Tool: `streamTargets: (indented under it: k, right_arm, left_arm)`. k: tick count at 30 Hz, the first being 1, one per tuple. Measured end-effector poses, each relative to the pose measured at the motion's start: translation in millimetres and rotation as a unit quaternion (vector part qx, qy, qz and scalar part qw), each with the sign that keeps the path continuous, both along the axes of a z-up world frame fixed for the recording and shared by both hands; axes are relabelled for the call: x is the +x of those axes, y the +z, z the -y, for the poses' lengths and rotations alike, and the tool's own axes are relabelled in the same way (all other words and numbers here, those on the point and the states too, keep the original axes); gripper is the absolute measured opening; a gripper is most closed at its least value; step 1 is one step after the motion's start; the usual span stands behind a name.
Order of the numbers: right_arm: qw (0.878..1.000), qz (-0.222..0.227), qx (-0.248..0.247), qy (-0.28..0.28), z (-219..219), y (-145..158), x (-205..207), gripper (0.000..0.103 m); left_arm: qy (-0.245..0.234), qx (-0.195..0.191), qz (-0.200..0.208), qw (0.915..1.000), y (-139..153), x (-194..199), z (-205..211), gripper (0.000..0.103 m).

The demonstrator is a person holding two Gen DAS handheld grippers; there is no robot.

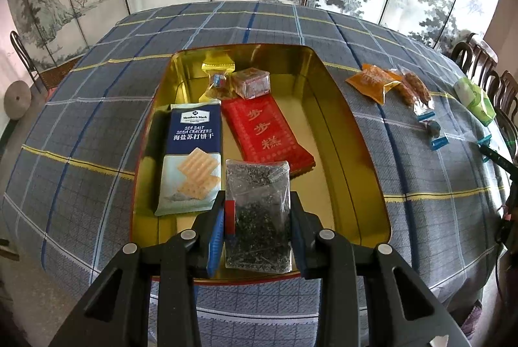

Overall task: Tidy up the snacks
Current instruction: 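Carry the seed bag into the gold tray and open the left gripper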

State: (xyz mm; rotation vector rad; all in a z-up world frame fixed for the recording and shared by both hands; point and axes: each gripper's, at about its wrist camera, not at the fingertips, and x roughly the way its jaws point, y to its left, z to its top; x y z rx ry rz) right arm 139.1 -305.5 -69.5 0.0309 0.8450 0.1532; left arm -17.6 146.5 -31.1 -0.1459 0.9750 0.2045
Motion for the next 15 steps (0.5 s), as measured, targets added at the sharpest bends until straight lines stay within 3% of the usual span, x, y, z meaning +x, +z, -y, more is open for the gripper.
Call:
streamTargets:
  k: [15]
  right_arm:
    - [1.0, 0.0, -0.001, 0.0, -0.8, -0.2, 0.2, 0.027]
  left_arm:
    - [-0.002, 0.03, 0.012, 0.9995, 6.4, -1.1, 4.5, 0.032]
